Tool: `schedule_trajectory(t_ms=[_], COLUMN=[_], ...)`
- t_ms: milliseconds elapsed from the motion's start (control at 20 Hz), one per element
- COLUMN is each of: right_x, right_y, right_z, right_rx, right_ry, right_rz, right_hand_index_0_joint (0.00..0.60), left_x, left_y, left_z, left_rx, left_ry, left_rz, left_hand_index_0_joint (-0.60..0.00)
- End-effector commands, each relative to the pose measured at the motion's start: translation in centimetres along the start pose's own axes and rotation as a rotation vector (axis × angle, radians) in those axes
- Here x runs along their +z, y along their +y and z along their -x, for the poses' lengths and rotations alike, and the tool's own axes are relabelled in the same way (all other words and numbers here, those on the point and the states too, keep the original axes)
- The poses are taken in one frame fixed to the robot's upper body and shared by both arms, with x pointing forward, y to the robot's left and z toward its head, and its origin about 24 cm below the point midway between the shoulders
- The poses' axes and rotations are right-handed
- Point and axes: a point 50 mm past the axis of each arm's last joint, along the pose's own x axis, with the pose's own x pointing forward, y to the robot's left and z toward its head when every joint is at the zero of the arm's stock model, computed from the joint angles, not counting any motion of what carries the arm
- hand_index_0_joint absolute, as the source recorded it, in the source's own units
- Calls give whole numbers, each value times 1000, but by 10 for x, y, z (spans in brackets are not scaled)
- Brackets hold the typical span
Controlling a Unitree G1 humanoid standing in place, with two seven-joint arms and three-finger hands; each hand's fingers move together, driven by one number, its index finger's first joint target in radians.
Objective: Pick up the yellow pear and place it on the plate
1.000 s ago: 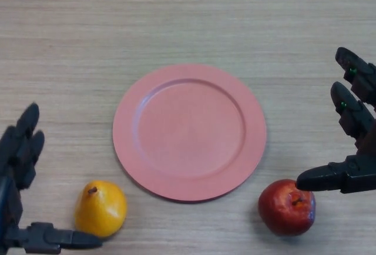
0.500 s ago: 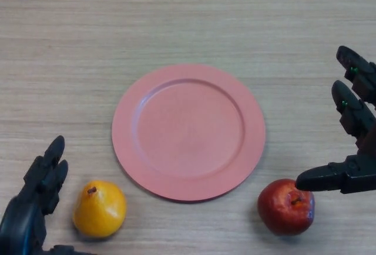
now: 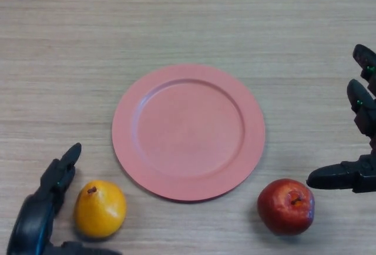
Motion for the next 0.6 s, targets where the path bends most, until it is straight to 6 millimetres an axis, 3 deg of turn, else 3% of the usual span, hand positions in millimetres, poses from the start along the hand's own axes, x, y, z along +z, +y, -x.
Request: schedule_trajectory(t_ms=[50, 150, 300, 600], right_x=[33, 33, 34, 35], right_y=[-9, -9, -9, -8], right_z=[7, 7, 8, 7], right_rx=[-28, -30, -34, -38], right_ry=[-216, -216, -222, -224], right_rz=[93, 98, 87, 90], right_hand_index_0_joint=[0, 0, 0, 0], left_x=[24, 23, 22, 60], left_y=[11, 8, 5, 12], left_z=[-3, -4, -1, 6], left_rx=[28, 37, -10, 39], left_ry=[-214, -248, -218, -370], left_rz=[-97, -211, -245, -230], left_hand_index_0_joint=[-600, -600, -600, -600])
